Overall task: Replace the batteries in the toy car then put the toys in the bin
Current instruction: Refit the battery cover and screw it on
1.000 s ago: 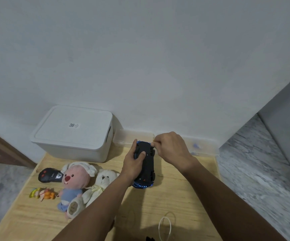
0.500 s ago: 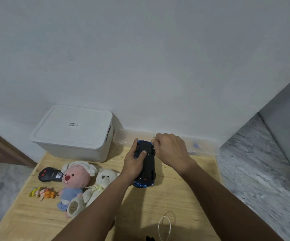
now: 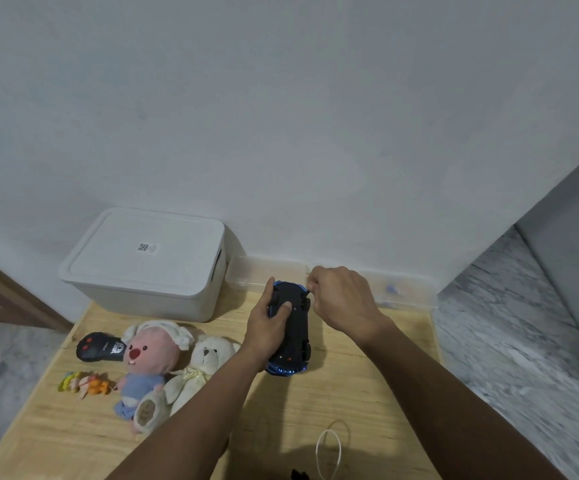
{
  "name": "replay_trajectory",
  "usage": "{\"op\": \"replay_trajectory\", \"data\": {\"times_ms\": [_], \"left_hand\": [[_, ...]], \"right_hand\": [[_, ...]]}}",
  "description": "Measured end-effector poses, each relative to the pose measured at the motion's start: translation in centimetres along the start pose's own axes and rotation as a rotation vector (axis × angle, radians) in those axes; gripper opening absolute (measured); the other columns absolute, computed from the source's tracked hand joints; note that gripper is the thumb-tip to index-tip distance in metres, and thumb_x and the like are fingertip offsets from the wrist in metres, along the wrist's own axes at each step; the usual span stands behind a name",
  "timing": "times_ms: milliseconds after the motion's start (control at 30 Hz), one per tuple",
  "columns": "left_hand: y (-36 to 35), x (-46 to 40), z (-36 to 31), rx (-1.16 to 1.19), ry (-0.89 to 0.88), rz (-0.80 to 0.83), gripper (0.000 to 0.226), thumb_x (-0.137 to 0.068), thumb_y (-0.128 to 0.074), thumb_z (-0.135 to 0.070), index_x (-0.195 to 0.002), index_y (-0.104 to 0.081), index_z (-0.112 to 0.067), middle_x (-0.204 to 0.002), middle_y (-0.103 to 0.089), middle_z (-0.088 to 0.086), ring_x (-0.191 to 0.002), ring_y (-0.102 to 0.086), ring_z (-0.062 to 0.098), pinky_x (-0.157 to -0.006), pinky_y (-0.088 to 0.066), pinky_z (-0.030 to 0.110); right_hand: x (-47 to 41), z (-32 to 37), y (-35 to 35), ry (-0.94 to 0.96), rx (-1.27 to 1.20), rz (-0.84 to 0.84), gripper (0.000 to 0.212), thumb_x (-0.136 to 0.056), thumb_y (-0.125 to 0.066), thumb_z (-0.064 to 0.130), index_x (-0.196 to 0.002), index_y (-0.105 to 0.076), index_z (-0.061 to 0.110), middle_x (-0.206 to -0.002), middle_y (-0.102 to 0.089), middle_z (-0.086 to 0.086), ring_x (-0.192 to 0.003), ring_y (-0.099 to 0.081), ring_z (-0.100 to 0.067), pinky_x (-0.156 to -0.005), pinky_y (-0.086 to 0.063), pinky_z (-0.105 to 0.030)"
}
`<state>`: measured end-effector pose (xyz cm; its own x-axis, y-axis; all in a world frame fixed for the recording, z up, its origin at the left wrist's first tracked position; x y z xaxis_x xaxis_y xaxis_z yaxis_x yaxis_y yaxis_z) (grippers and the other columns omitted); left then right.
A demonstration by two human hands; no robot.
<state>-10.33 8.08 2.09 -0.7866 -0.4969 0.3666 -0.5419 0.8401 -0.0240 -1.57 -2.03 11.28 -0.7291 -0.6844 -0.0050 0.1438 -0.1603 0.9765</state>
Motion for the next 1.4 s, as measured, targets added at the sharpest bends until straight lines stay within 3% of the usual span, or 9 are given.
{"op": "replay_trajectory", "data": {"times_ms": [133,267,500,667,767,967,1067,1200,1400], "left_hand": [[-0.1,0.1,0.1,0.002,-0.005,0.000,0.062,-0.098,-0.053,-0.017,-0.151,-0.028,-0.036,-0.113,-0.062,-0.015,-0.096,-0.066,0.012,-0.071,-0.055,0.022],[0.0,0.0,0.2,0.012,-0.003,-0.005,0.062,-0.097,-0.053,-0.017,-0.151,-0.028,-0.035,-0.116,-0.064,-0.010,-0.097,-0.066,0.017,-0.076,-0.057,0.029],[0.0,0.1,0.2,0.027,0.013,-0.011,0.061,-0.098,-0.053,-0.017,-0.150,-0.028,-0.037,-0.118,-0.064,-0.006,-0.097,-0.066,0.017,-0.076,-0.057,0.029],[-0.2,0.2,0.2,0.027,0.018,-0.004,0.061,-0.098,-0.053,-0.017,-0.150,-0.028,-0.037,-0.111,-0.063,-0.013,-0.094,-0.066,0.017,-0.073,-0.058,0.029],[-0.2,0.1,0.2,0.024,0.022,-0.004,0.061,-0.098,-0.053,-0.017,-0.150,-0.028,-0.037,-0.112,-0.062,-0.012,-0.094,-0.067,0.018,-0.074,-0.058,0.030],[0.0,0.3,0.0,0.032,0.021,-0.002,0.061,-0.098,-0.053,-0.016,-0.150,-0.028,-0.037,-0.109,-0.063,-0.012,-0.090,-0.066,0.017,-0.065,-0.056,0.025],[0.0,0.3,0.0,0.016,0.018,-0.003,0.061,-0.098,-0.053,-0.016,-0.150,-0.028,-0.037,-0.109,-0.063,-0.012,-0.090,-0.066,0.017,-0.066,-0.056,0.025],[0.0,0.2,0.2,-0.017,-0.001,0.007,0.062,-0.098,-0.052,-0.016,-0.151,-0.026,-0.036,-0.108,-0.060,-0.017,-0.092,-0.066,0.016,-0.073,-0.058,0.031],[0.0,0.3,-0.1,-0.034,-0.038,0.038,0.061,-0.099,-0.052,-0.012,-0.151,-0.027,-0.033,-0.103,-0.061,-0.020,-0.087,-0.064,0.004,-0.067,-0.054,0.017]], "right_hand": [[0.1,-0.1,-0.2,0.000,0.030,-0.027,0.032,-0.101,-0.043,0.036,-0.094,-0.061,0.011,-0.086,-0.066,-0.007,-0.079,-0.056,-0.028,-0.063,-0.034,-0.032],[-0.2,-0.3,-0.4,0.019,-0.093,-0.041,0.026,-0.097,-0.051,0.026,-0.090,-0.072,0.012,-0.081,-0.067,-0.007,-0.078,-0.059,-0.026,-0.066,-0.043,-0.034],[0.0,-0.2,-0.4,0.017,-0.024,-0.002,0.023,-0.094,-0.049,0.016,-0.099,-0.071,0.013,-0.094,-0.068,-0.007,-0.089,-0.061,-0.029,-0.075,-0.051,-0.038],[0.4,-0.1,-0.3,-0.003,0.053,-0.034,0.031,-0.102,-0.039,0.032,-0.100,-0.063,0.012,-0.092,-0.066,-0.006,-0.084,-0.060,-0.028,-0.068,-0.041,-0.034],[0.5,-0.2,-0.4,-0.002,0.070,-0.043,0.036,-0.103,-0.036,0.035,-0.094,-0.063,0.012,-0.086,-0.064,-0.006,-0.073,-0.049,-0.023,-0.064,-0.034,-0.032],[-0.2,-0.6,-0.5,0.076,-0.096,0.025,0.021,-0.097,-0.052,0.015,-0.100,-0.072,0.011,-0.090,-0.072,-0.009,-0.085,-0.064,-0.027,-0.074,-0.050,-0.036],[-0.2,-0.7,-0.6,0.077,-0.066,0.063,0.018,-0.095,-0.053,0.011,-0.097,-0.071,0.012,-0.085,-0.070,-0.009,-0.083,-0.063,-0.027,-0.069,-0.049,-0.035],[0.2,-0.1,-0.7,0.120,0.055,0.106,0.016,-0.098,-0.052,0.019,-0.097,-0.064,0.009,-0.088,-0.065,-0.011,-0.083,-0.060,-0.030,-0.067,-0.045,-0.035],[0.5,0.4,-2.0,0.195,0.134,0.184,0.015,-0.099,-0.046,0.014,-0.103,-0.057,0.006,-0.095,-0.063,-0.014,-0.083,-0.060,-0.032,-0.064,-0.040,-0.035]]}}
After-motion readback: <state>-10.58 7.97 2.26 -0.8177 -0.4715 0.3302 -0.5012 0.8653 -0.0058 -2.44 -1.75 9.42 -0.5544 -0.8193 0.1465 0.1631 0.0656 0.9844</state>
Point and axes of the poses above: each hand's wrist, its own x-axis away from the middle knuckle, its own y-axis out of the back of the hand, z = x × y, the point moved 2 cm from there along -x, towards the middle knuckle
